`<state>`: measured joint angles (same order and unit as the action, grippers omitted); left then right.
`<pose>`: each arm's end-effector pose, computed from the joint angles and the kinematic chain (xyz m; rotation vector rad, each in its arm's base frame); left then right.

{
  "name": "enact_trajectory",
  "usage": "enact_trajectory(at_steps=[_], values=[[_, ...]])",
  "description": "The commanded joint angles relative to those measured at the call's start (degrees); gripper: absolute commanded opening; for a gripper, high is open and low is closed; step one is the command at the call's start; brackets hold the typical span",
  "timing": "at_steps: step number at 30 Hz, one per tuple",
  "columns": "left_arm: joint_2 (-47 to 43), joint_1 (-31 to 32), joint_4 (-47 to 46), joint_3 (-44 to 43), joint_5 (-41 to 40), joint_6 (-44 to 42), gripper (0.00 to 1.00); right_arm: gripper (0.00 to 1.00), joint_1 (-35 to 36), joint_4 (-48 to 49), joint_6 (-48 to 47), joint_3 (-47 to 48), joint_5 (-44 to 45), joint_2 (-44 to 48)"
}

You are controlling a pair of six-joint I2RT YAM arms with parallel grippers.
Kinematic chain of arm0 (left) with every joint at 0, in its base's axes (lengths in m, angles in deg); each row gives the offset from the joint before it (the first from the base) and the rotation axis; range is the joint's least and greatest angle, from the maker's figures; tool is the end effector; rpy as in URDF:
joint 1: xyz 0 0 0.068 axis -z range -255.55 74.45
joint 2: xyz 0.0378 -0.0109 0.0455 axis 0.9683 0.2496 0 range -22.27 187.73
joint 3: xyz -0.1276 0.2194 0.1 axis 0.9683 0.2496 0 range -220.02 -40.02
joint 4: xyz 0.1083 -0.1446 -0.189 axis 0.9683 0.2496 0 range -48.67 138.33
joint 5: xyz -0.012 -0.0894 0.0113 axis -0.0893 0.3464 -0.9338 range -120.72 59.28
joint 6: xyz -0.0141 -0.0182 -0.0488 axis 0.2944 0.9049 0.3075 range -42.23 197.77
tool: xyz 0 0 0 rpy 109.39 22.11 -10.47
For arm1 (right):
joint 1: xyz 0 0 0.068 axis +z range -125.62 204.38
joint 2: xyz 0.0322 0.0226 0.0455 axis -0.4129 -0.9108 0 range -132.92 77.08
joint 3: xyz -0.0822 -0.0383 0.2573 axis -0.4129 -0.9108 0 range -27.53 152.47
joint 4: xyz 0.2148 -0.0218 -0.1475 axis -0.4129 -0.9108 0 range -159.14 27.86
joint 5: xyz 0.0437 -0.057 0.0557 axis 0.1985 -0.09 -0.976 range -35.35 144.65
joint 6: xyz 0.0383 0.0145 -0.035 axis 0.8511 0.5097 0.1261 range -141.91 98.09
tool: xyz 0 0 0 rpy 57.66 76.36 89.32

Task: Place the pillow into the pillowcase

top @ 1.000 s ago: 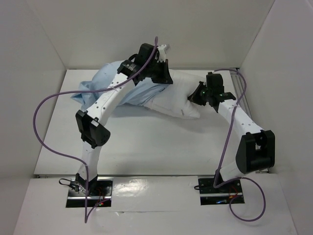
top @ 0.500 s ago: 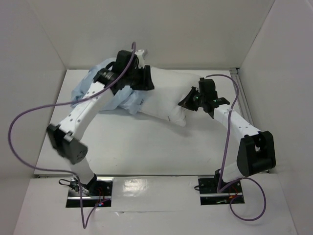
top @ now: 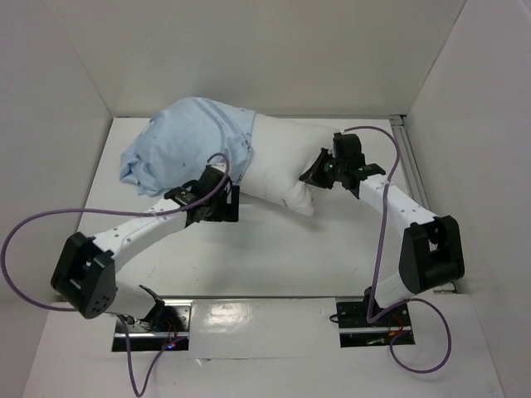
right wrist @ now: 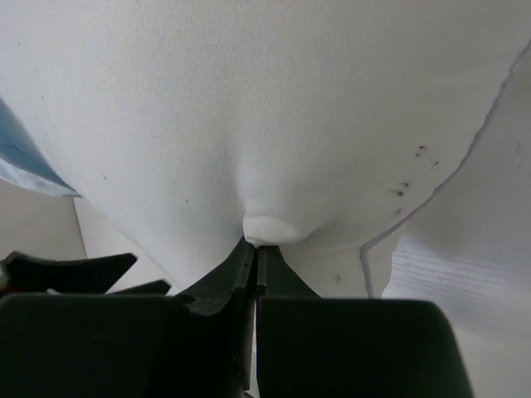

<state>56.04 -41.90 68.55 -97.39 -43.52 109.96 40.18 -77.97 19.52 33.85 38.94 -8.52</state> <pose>0.2451 -0.1537 0.2594 -0.0723 2.4006 -0.2727 0.3156 0.0993 0.2614 0.3780 2.3490 0.8173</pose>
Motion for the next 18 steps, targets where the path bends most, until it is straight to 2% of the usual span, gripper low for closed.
enact_trajectory(at_steps=[1, 5, 14, 18], values=[[3.41, 0.54, -9.45, 1.02, -8.72, 3.57, 0.95, 0.0, 1.61, 1.86, -1.08, 2.86, -1.61, -0.44], [7.64, 0.54, -19.45, 5.85, -13.39, 4.2, 0.94, 0.0, 1.61, 1.33, -1.09, 4.09, -1.61, -0.97], [17.58, -1.39, -25.03, 2.87, -22.78, 3.06, 0.84, 0.0, 1.61, -0.95, -2.75, 5.24, -0.47, -1.5], [17.68, -2.54, -26.6, 2.26, -26.83, 3.06, 0.74, 0.0, 1.61, -1.57, -2.76, 5.24, 0.06, -0.97]])
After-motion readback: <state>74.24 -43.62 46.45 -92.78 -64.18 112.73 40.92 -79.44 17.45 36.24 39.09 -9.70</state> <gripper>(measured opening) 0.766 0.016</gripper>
